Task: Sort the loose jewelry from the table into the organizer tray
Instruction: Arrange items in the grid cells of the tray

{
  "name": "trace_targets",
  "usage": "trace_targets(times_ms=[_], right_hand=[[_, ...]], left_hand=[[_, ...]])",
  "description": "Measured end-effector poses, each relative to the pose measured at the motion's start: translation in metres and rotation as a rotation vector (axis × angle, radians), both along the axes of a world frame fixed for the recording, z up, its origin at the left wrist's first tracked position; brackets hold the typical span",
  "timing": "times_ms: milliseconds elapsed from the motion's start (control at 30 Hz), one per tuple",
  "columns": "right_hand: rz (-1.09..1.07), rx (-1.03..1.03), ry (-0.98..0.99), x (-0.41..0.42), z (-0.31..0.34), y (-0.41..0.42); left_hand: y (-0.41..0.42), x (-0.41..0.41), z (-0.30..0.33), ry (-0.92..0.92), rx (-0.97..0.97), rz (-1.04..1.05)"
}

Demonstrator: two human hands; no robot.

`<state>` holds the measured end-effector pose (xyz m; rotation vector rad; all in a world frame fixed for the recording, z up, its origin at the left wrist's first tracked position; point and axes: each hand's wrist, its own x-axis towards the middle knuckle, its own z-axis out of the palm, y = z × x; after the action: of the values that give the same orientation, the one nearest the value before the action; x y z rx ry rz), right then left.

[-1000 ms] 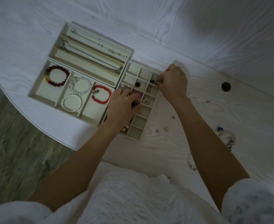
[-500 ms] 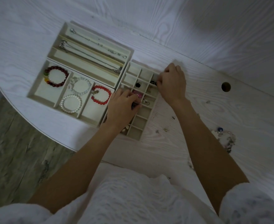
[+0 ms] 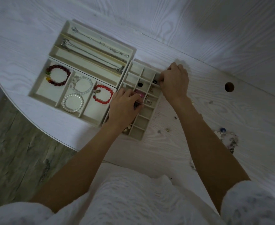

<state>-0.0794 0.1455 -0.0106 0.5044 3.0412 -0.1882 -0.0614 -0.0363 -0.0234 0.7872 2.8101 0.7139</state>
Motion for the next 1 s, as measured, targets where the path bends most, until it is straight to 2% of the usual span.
trace_targets(times_ms=[100, 200, 300, 400, 600, 767, 1000], right_hand=[[-0.072, -0.141, -0.008, 0.005, 0.004, 0.001], [-0.241, -0.349, 0.007, 0.009, 0.005, 0.002], [-0.388, -0.459, 0.058, 0.013, -0.001, 0.0], [-0.43, -0.438, 0.108, 0.018, -0.005, -0.004], [-0.285, -0.211, 0.069, 0.016, -0.004, -0.002], [-0.311, -0.323, 0.105, 0.017, -0.003, -0.004], [-0.319, -0.364, 0.096, 0.021, -0.006, -0.002]], left_hand=[[0.0, 0.0, 0.0, -0.007, 0.006, 0.002], [0.0, 0.0, 0.001, -0.013, 0.004, 0.005], [0.001, 0.0, 0.002, -0.026, 0.003, 0.004], [0.0, 0.0, 0.001, -0.016, -0.005, 0.0], [0.0, 0.0, -0.003, -0.007, -0.01, 0.003], [0.0, 0.0, -0.001, -0.003, -0.018, 0.005], [-0.001, 0.0, -0.003, -0.001, -0.034, -0.009]])
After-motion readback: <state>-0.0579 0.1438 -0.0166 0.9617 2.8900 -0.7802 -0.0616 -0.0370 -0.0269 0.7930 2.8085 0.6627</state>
